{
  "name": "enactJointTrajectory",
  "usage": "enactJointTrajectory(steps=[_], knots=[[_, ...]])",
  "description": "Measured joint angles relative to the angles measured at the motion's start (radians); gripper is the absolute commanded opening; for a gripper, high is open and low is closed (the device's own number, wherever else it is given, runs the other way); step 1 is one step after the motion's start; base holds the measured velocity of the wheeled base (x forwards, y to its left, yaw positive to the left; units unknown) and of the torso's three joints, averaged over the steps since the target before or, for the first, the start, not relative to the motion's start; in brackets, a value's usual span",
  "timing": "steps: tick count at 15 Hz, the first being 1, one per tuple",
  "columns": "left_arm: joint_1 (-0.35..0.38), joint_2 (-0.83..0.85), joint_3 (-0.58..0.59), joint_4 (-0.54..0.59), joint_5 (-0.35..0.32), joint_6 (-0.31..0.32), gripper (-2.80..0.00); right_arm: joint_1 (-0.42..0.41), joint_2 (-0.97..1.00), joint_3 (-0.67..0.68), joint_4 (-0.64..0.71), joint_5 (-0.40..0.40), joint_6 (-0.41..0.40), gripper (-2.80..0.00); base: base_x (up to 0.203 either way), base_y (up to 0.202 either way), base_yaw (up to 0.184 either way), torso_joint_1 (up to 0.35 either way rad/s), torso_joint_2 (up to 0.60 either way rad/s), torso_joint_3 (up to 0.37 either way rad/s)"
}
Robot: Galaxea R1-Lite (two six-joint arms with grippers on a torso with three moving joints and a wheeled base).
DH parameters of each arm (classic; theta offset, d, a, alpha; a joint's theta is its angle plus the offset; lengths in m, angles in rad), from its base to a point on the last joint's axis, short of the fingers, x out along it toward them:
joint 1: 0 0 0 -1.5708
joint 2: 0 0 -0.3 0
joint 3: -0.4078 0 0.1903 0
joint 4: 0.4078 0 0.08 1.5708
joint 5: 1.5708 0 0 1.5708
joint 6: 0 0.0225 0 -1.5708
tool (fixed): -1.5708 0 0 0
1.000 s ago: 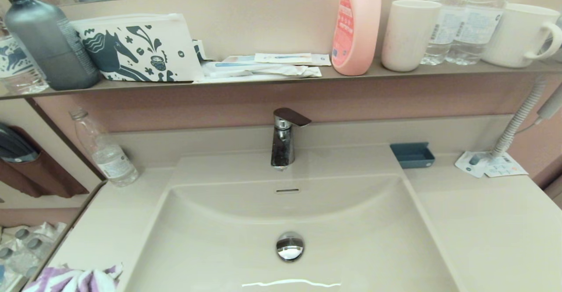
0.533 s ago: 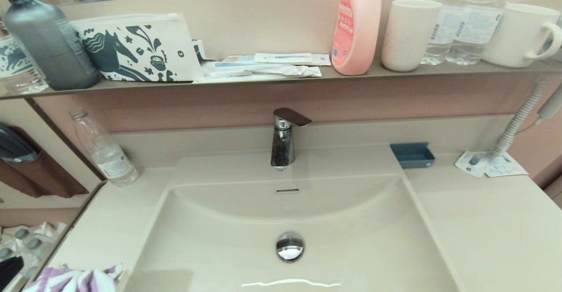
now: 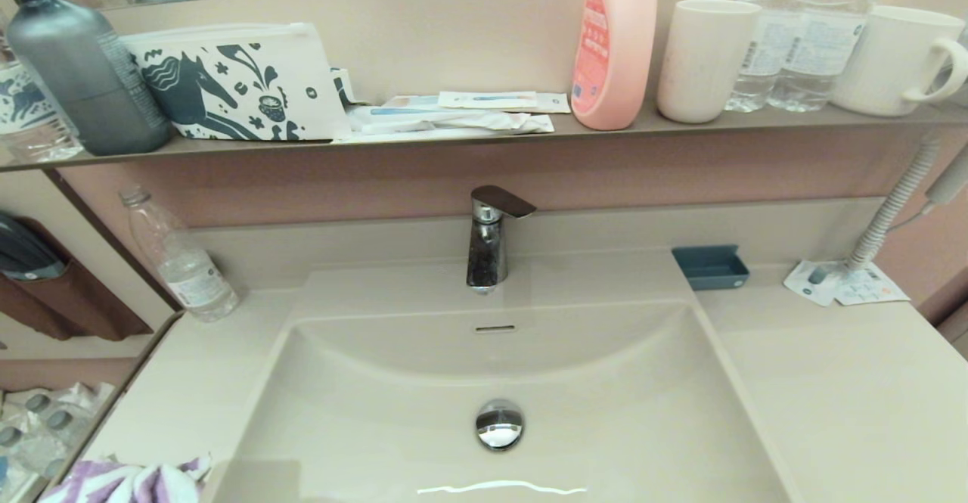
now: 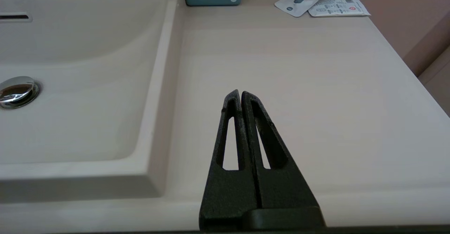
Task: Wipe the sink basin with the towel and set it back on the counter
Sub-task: Pick up the cloth
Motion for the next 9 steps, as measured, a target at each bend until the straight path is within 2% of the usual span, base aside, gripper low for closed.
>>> enactJointTrajectory(steps=[2,5,7,9], knots=[[0.002,0.031,-0.036,0.047,-0.026,0.0,-2.8,0.0,0.0,0.0,0.0,0.0,0.0,-2.8,0.0,0.0,0.0,0.0,0.0,0.0],[0.019,0.137,-0.068,0.051,-0.077,-0.004,-2.8,0.0,0.0,0.0,0.0,0.0,0.0,-2.8,0.0,0.0,0.0,0.0,0.0,0.0],[0.075,0.246,-0.096,0.053,-0.122,0.001,-2.8,0.0,0.0,0.0,0.0,0.0,0.0,-2.8,0.0,0.0,0.0,0.0,0.0,0.0],[0.163,0.344,-0.124,0.054,-0.17,0.032,-2.8,0.0,0.0,0.0,0.0,0.0,0.0,-2.8,0.0,0.0,0.0,0.0,0.0,0.0]])
